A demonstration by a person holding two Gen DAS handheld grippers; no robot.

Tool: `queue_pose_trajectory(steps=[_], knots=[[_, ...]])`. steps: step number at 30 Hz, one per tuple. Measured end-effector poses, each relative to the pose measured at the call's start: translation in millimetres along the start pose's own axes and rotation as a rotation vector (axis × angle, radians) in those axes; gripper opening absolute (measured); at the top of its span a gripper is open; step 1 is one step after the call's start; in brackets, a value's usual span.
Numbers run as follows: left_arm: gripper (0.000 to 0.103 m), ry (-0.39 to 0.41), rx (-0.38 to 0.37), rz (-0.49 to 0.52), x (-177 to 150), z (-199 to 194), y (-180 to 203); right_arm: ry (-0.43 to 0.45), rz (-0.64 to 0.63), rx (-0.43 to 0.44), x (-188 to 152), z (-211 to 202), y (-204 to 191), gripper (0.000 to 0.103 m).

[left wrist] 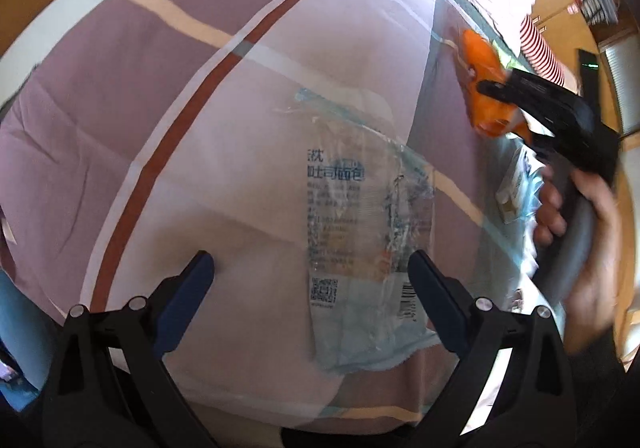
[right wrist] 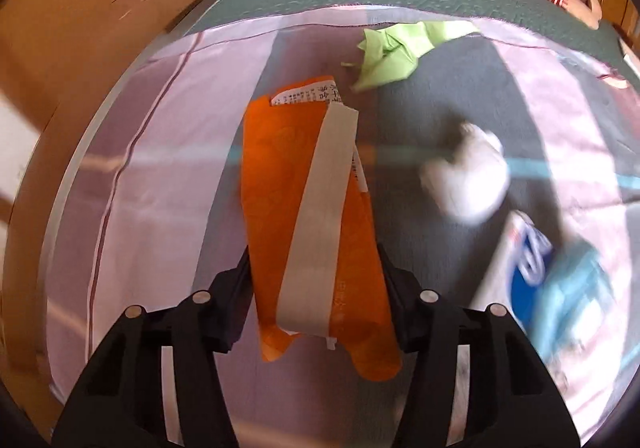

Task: Collect trash
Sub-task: 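Grasp the clear wrapper with the left tool while the right tool grasps the orange tissue pack, then carry wrapper and tissue pack over the white trash bag and open both tools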

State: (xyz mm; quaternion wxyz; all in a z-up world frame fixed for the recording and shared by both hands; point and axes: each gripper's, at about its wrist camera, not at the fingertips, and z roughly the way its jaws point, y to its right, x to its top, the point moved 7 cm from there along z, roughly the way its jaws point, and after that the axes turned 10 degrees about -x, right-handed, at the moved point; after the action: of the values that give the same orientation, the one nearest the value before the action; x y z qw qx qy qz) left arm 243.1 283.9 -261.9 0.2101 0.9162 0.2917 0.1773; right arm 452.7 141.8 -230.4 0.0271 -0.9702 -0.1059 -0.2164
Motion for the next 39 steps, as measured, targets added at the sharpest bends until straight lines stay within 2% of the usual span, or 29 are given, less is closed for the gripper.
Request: queue_pose_trajectory(steps=[3,5,6,7,10,15,19,22,25,30,33,39], knots=[[0.093,0.009,0.065,0.078,-1.8,6.8,8.6,0.036,-0.031,-0.011,-27.9,-38.5,6.8,0.056],[0.08,0.014,0.098,0.167,-4.5,11.0,17.8,0.051,-0.013,0.004,-45.1,-62.1,14.7,0.056],[0.07,0.013,0.104,0.206,-4.6,13.4,23.0,0.062,0.004,0.007,-55.8,-76.1,18.9,0.056],[0.058,0.013,0.102,0.246,-6.3,14.4,27.9,0.074,0.021,0.005,-61.7,-83.7,23.8,0.056],[0.035,0.006,0.05,0.281,-8.4,16.6,37.8,0.104,0.063,0.021,-93.5,-109.3,29.7,0.056],[0.018,0.009,-0.018,0.261,-6.5,12.6,40.7,0.071,0.096,0.024,-133.1,-123.7,41.0,0.056],[0.017,0.035,-0.138,0.226,1.4,3.4,46.7,0.105,0.122,-0.01,-146.9,-142.4,58.6,0.056],[0.016,0.066,-0.19,0.235,8.0,-6.2,53.2,0.113,0.146,-0.028,-155.6,-150.5,72.1,0.056],[0.016,0.106,-0.211,0.258,8.5,-13.6,61.2,0.136,0.19,-0.028,-163.5,-166.3,88.9,0.056],[0.015,0.236,-0.198,0.377,-1.3,-51.6,77.0,0.211,0.245,0.001,-178.6,-219.3,121.1,0.056],[0.015,0.289,-0.213,0.398,-21.7,-80.5,93.5,0.279,0.262,-0.042,-198.6,-262.9,157.5,0.056],[0.015,0.264,-0.403,0.462,-90.5,-121.0,152.3,0.305,0.31,-0.14,-260.5,-316.5,230.3,0.056]])
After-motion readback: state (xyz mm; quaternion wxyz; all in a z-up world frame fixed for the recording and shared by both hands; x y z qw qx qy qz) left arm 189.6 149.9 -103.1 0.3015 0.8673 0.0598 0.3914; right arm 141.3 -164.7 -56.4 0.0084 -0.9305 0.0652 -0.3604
